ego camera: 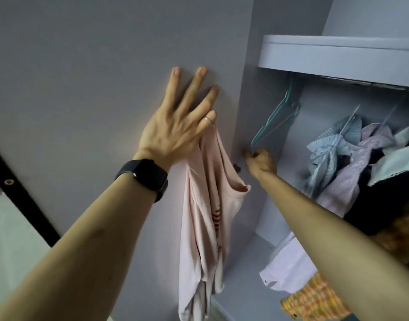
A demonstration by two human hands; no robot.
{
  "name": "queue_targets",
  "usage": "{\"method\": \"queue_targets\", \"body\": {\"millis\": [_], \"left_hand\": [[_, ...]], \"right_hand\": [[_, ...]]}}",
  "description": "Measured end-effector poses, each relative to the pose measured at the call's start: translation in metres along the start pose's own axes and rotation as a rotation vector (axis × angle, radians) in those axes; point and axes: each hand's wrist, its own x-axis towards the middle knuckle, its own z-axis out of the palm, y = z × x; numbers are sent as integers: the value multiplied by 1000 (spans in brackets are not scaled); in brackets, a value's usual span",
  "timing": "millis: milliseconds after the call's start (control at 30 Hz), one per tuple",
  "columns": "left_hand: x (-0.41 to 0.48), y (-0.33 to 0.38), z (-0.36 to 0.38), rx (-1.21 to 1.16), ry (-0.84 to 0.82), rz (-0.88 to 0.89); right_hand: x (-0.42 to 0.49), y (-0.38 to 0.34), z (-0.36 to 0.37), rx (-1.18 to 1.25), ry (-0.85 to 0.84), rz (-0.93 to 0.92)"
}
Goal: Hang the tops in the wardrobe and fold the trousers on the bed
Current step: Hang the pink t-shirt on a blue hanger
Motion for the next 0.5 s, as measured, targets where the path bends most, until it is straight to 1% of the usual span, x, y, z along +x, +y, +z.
{"method": "queue_targets", "body": {"millis": [100, 200, 300, 400, 500], "left_hand": [[-3, 3, -1, 19, 10, 1], [-2, 6, -1, 43, 4, -8], [-4, 8, 1, 97, -20, -11], [-8, 10, 1, 109, -45, 0], [-12, 10, 1, 58, -58, -1]], "right_hand": [[7, -2, 9, 40, 40, 30], [14, -3, 10, 52, 37, 71], [13, -5, 3, 61, 58, 57], [8, -14, -19, 55, 109, 71], [5, -31, -54, -24, 188, 100]]}}
